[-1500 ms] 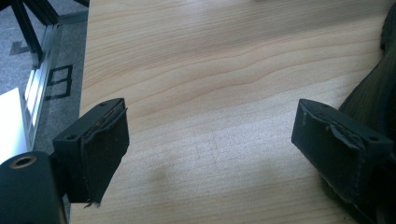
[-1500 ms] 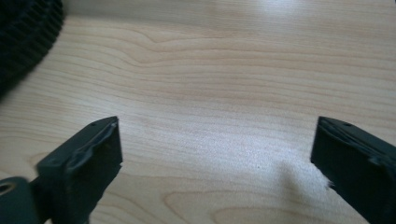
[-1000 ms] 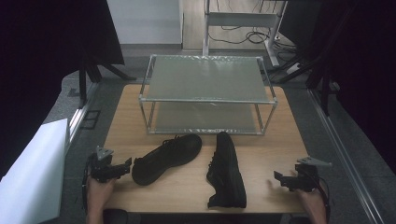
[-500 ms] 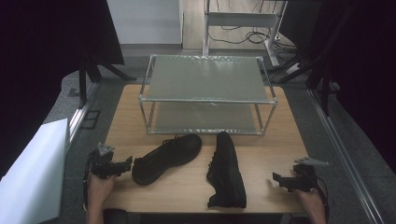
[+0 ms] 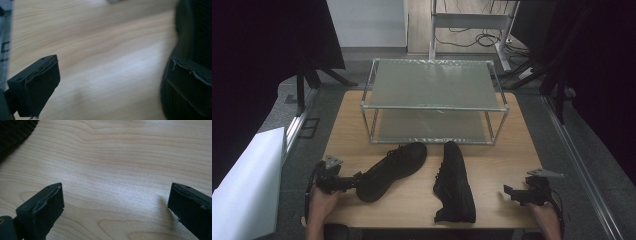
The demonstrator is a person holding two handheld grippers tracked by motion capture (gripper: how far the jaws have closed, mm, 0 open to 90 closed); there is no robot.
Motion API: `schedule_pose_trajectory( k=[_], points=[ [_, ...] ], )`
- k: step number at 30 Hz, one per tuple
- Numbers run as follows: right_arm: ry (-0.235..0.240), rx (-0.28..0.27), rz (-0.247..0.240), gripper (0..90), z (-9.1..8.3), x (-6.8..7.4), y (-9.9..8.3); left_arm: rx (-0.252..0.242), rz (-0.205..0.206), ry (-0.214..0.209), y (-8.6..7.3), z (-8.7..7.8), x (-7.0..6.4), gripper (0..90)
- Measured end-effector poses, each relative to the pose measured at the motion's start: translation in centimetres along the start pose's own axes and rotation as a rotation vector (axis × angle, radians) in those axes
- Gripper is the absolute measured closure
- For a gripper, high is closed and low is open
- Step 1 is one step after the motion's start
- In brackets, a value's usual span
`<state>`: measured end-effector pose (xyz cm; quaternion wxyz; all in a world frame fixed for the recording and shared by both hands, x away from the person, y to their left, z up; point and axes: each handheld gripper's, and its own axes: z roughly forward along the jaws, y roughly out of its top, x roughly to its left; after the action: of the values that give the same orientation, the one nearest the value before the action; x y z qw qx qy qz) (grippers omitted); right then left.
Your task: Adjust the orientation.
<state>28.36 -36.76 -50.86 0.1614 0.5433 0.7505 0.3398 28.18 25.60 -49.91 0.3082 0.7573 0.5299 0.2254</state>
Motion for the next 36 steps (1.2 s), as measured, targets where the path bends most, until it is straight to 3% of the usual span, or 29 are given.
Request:
schedule_pose_trajectory(
  k=[6,16,28,36],
  points=[
    [0.001,-0.001,-0.003,1.2,0.0,0.0,0.0,0.014,0.064,-0.013,0.1,-0.4,-2.0,0.0],
    [0.001,-0.008,-0.006,1.3,-0.1,0.1,0.0,0.019,0.103,-0.117,0.5,-0.1,-5.0,0.0],
    [0.005,-0.007,-0.014,1.5,0.0,0.2,0.1,0.006,0.114,-0.114,0.7,0.0,-5.6,1.1],
    [0.006,-0.008,-0.016,1.7,0.1,0.2,0.1,-0.008,0.135,-0.168,1.1,0.2,-7.1,0.8]
  ],
)
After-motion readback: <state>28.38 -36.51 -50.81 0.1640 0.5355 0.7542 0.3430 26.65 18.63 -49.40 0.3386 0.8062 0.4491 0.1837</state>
